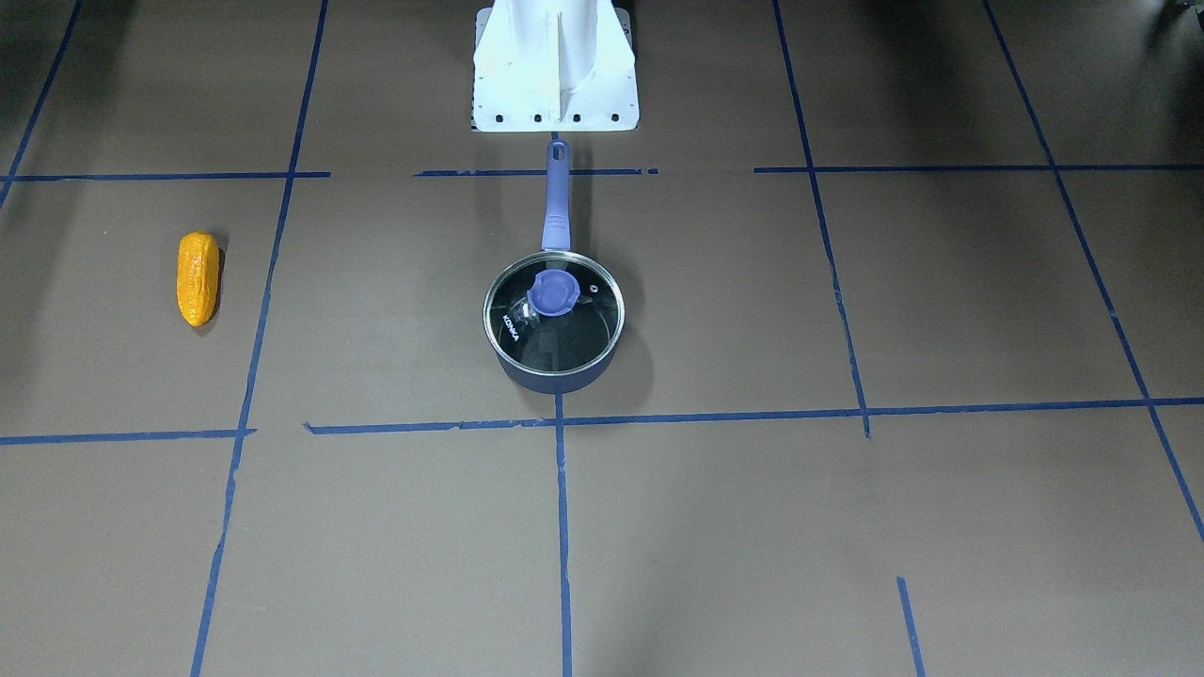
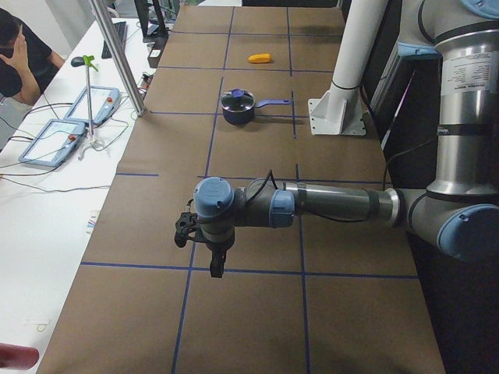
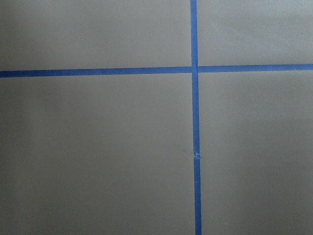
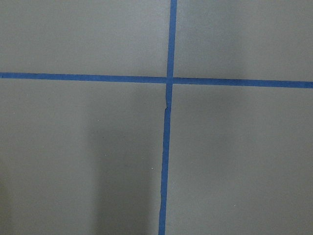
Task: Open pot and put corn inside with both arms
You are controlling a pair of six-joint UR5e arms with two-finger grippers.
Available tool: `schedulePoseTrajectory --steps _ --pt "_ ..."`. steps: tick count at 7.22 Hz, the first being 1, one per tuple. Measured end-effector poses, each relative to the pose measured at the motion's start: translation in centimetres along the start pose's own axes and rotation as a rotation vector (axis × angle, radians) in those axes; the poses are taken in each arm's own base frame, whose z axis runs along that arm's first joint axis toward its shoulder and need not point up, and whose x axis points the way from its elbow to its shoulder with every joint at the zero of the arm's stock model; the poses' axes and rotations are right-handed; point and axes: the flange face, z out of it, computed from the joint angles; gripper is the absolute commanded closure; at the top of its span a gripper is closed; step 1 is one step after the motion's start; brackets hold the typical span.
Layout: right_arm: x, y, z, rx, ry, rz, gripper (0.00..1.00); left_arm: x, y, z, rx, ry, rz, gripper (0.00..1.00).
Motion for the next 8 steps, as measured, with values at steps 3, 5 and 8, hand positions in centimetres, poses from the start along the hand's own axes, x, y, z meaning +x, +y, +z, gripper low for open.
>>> schedulePoseTrajectory --steps 3,5,8 --pt "-0.2 -0.2 -0.2 0.003 0.000 -0.005 0.00 12.1 -1.0 -1.7 0.024 0.018 0.005 0.00" --pt "-0.2 -0.2 -0.1 0.003 0.001 -0.006 0.00 21.5 -1.2 -2.7 0.034 0.065 -0.010 0.00" --pt "-0.3 -0.4 -0.2 0.004 0.003 -0.010 0.00 37.0 -3.8 -4.0 0.011 0.149 -0.033 0.00"
